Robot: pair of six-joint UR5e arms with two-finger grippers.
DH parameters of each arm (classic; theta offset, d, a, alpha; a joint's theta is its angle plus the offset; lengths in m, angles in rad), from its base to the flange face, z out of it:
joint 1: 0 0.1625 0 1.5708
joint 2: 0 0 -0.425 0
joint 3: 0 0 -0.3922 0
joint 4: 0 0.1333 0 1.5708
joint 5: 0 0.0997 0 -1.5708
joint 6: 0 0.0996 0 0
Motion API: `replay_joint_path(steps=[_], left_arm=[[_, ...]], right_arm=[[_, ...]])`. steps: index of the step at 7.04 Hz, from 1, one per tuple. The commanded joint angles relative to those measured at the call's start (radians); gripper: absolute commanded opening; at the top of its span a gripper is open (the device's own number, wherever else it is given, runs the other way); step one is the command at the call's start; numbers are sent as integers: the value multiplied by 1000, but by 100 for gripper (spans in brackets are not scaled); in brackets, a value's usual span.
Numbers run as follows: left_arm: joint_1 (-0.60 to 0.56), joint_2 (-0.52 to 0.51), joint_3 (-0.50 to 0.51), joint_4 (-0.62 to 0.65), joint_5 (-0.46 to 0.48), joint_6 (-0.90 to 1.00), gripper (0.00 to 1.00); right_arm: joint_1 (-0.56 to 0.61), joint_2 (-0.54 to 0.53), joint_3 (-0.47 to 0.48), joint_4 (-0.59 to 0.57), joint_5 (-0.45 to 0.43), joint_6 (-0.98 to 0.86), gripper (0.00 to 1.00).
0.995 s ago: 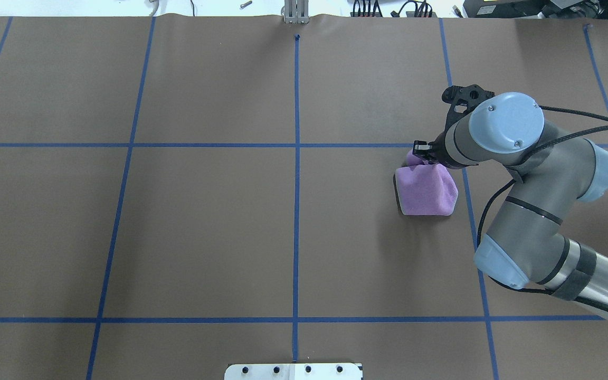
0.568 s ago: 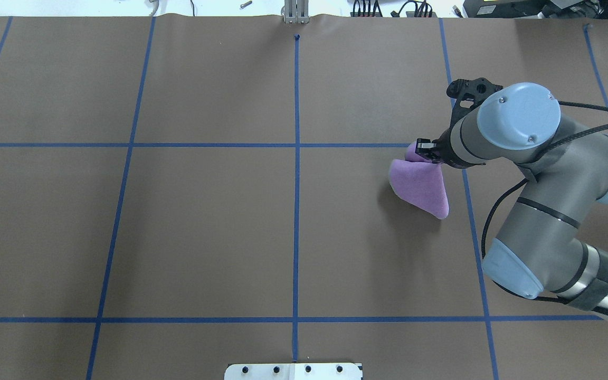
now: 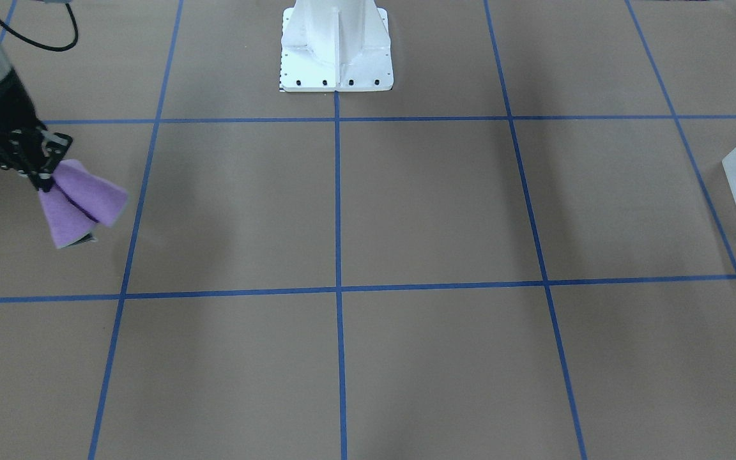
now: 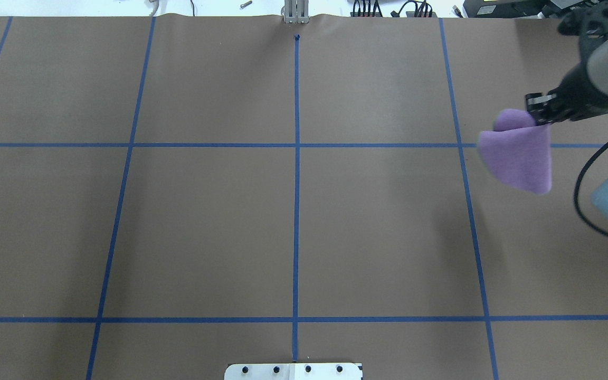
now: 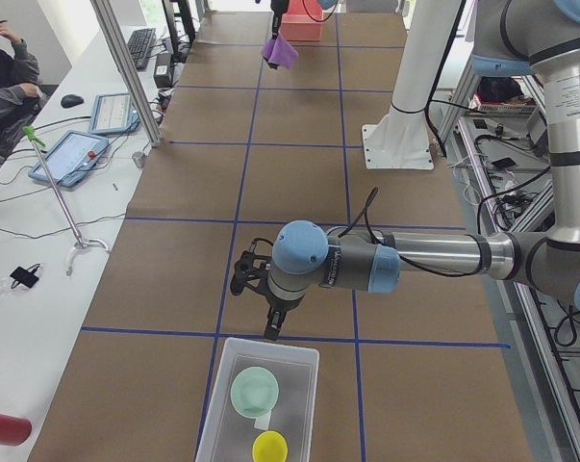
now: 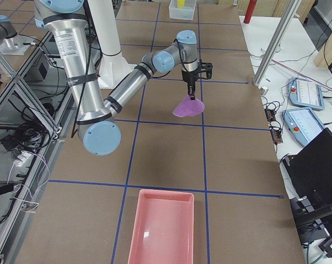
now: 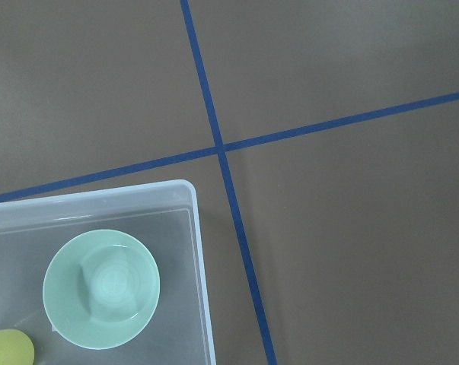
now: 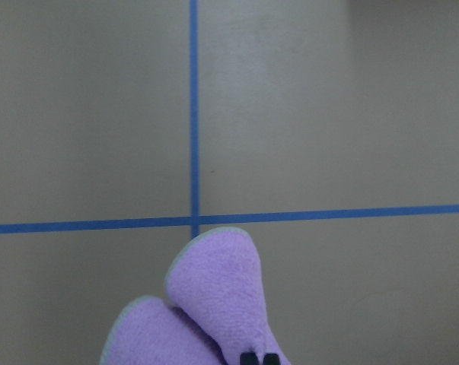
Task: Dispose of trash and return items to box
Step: 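Lift the purple cloth with the right gripper and carry it to the pink bin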
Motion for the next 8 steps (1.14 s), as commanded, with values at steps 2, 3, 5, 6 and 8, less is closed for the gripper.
replay_joint_path(steps=[2,3,5,6,8], left_arm=[[6,28,1,4,45,-5,98],[6,28,-1,4,45,-5,98],[6,26,-1,3,45,-4,98],[6,20,-1,3,45,-4,98],[8,15,-6,0,42,-4,98]], right_arm=[[393,-123,-122,-34,194,-601,0],[486,-125,-159,-104,196,-792,0],[682,-123,-344,-117,195,-1164,0],[742,-143,-437,-109,190,-1302,0],[767,-300,-545,155,193,-1310,0]])
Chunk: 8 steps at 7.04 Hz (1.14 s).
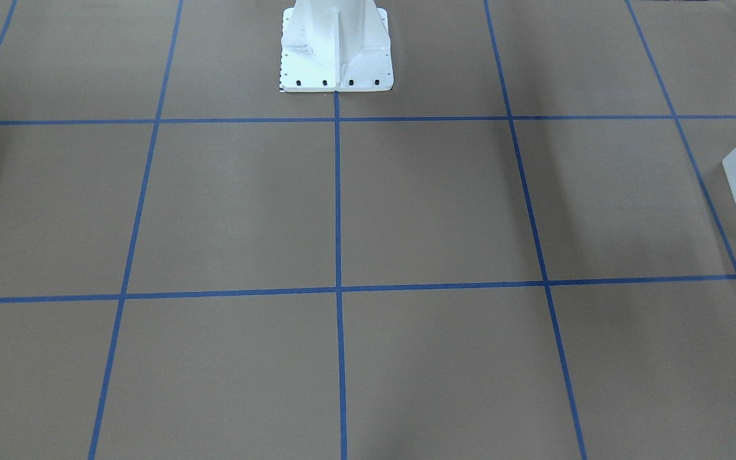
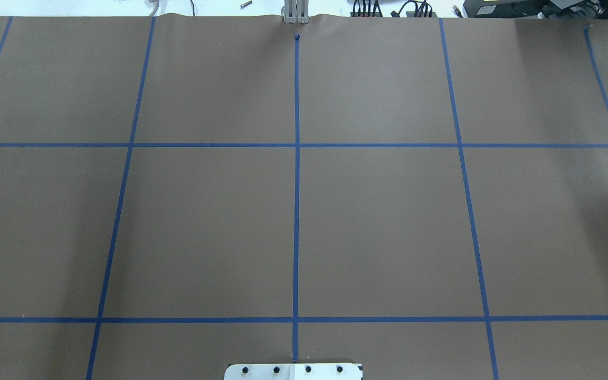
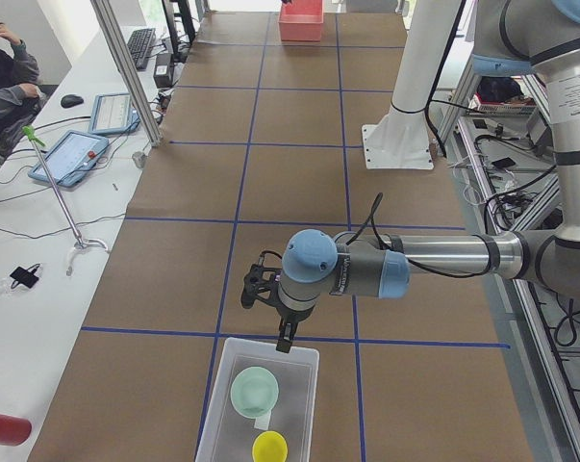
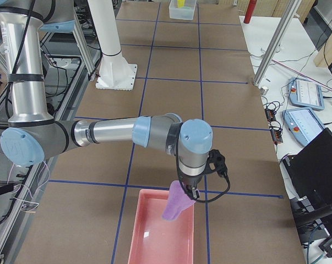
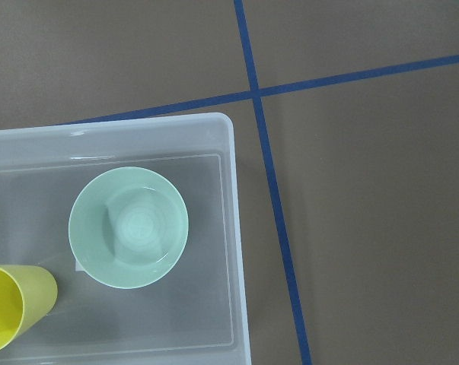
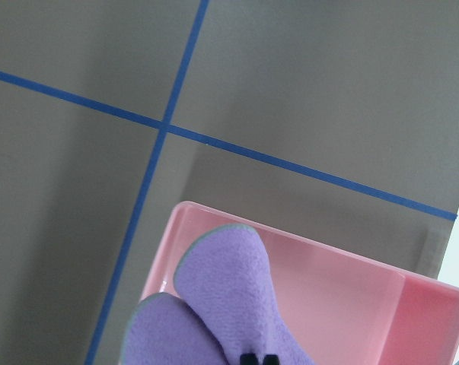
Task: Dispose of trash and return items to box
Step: 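Open the right gripper to drop the cloth into the pink bin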
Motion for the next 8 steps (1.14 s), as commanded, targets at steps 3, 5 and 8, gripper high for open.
replay_joint_path(steps=[3,5,8], left_arm=[[13,-5,-16,-3,-6,2,98],[13,-7,-20,-2,-5,2,98],[13,-1,-20,-2,-3,3,98]], right_arm=[[3,-227,-173,520,6,228,0],[-29,-213,-225,555,7,243,45],[-43,-112,-210,544,139,340,100]])
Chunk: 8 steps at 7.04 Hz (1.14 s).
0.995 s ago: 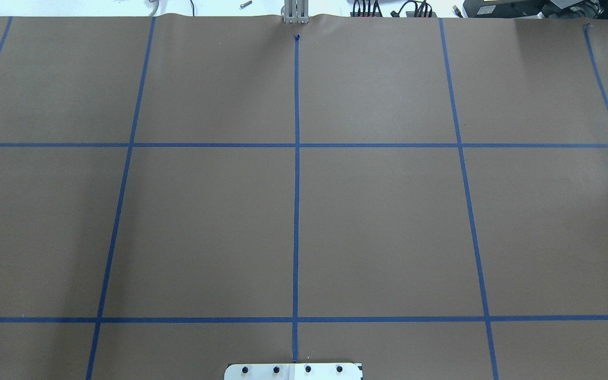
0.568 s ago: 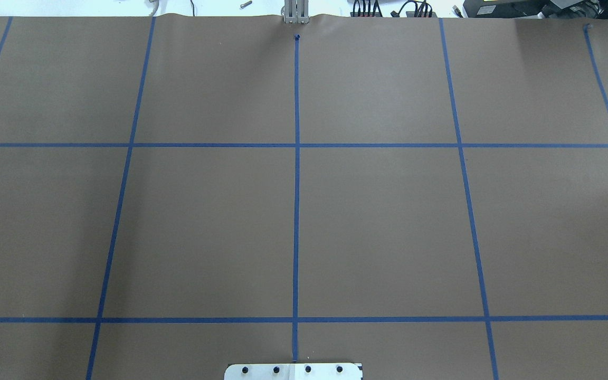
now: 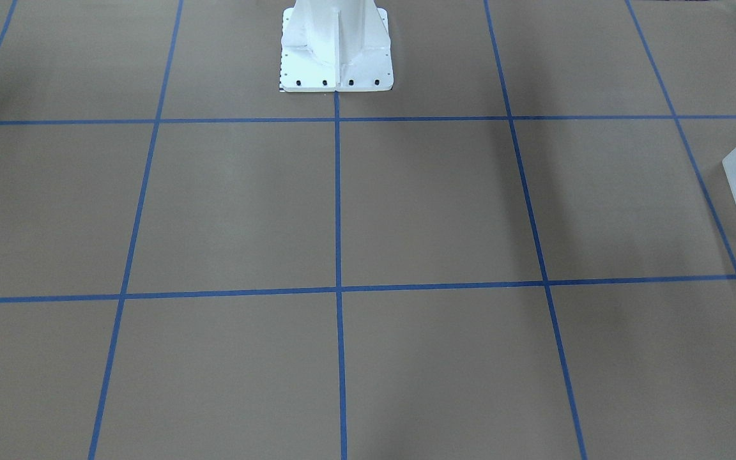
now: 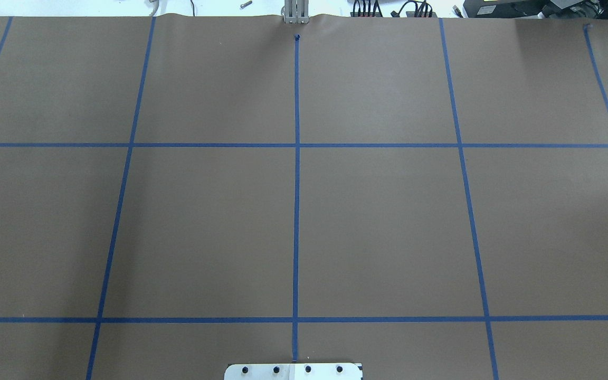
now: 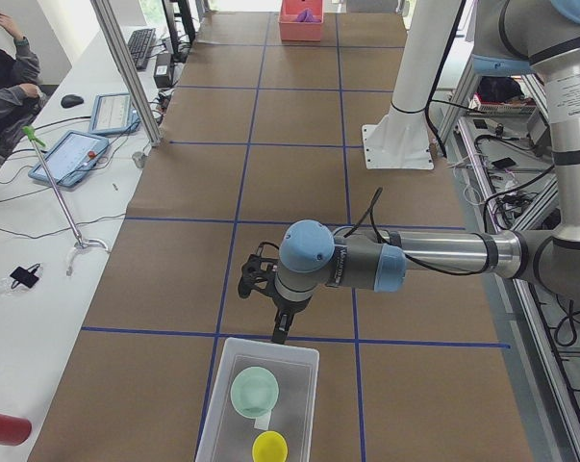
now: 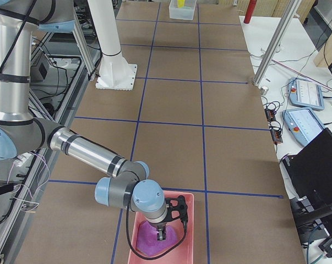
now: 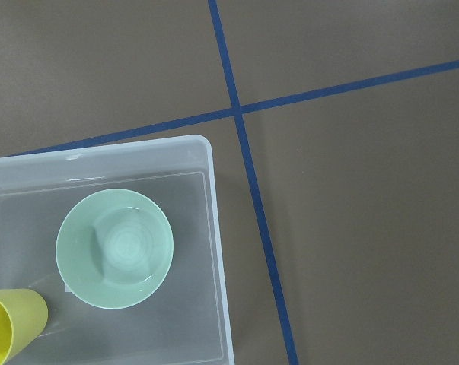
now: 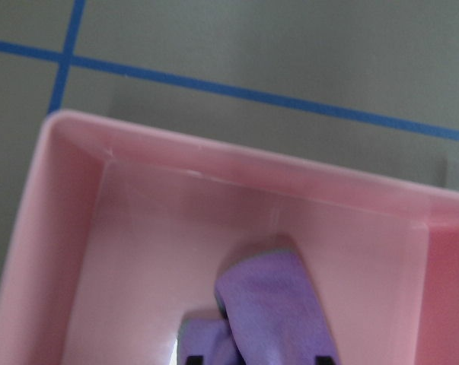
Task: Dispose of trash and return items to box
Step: 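Open the right gripper to drop the cloth into the pink bin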
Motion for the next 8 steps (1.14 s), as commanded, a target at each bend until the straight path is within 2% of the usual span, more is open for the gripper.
replay_joint_path(steps=[1,2,3,4,5,6,7,8], left_arm=[[0,10,0,0,2,2,98],[0,10,0,2,5,0,98],[0,12,1,2,6,2,98],[0,13,3,2,6,2,98],[0,21,4,2,6,2,98],[-1,24,4,2,6,2,98],[0,32,6,2,6,2,98],[-1,32,4,0,6,2,98]], right_arm=[[-71,91,27,-3,59,185,100],[-105,112,96,-72,59,236,100],[-133,119,221,-221,57,269,100],[-171,119,388,-408,40,334,100],[-183,95,478,-493,-1,347,100],[-232,27,503,-490,-114,335,100],[-239,20,523,-491,-169,326,100],[-240,20,579,-503,-168,318,100]])
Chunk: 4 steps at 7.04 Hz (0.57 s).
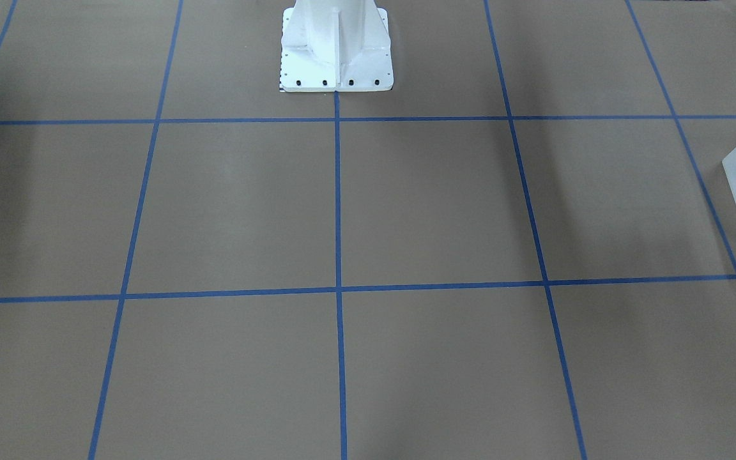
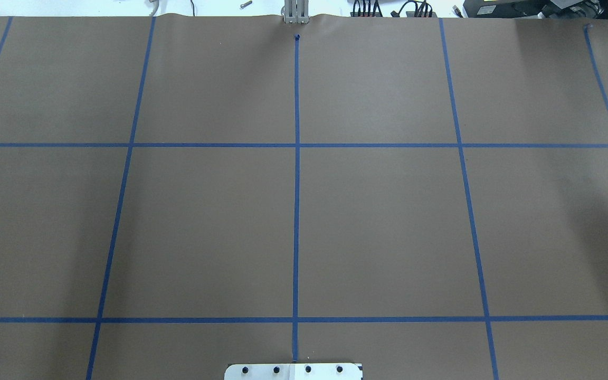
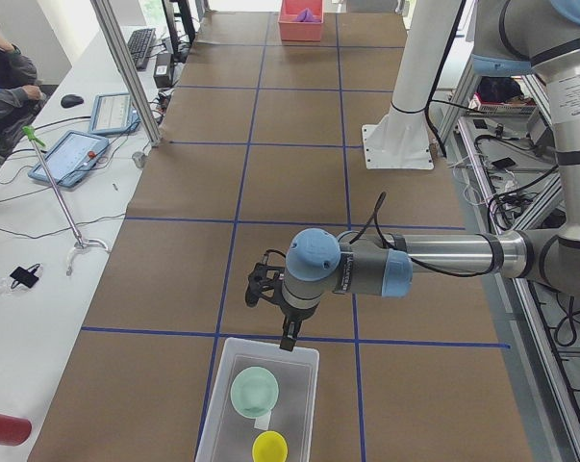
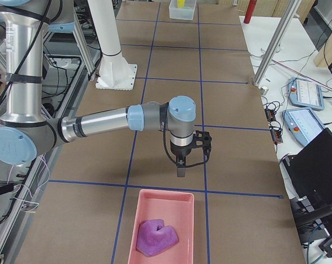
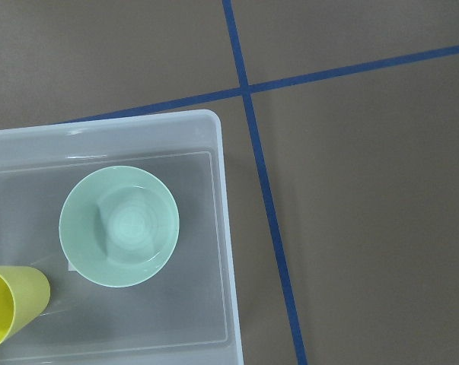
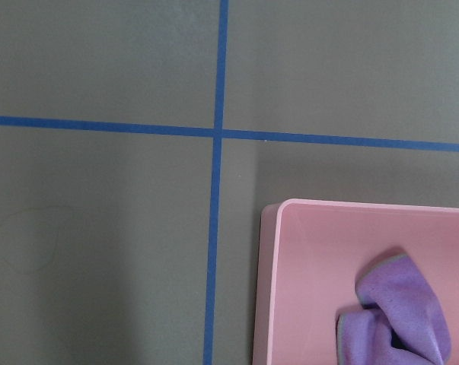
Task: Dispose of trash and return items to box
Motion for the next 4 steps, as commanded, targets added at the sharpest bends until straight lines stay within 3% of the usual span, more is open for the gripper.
replay_joint_path(steps=[1,4], left_arm=[[-1,12,-1,-1,0,2,98],[-1,9,1,-1,0,0,98]], right_arm=[[-16,-58,52,-5,-27,-1,100],[-16,-51,8,1,49,5,100]])
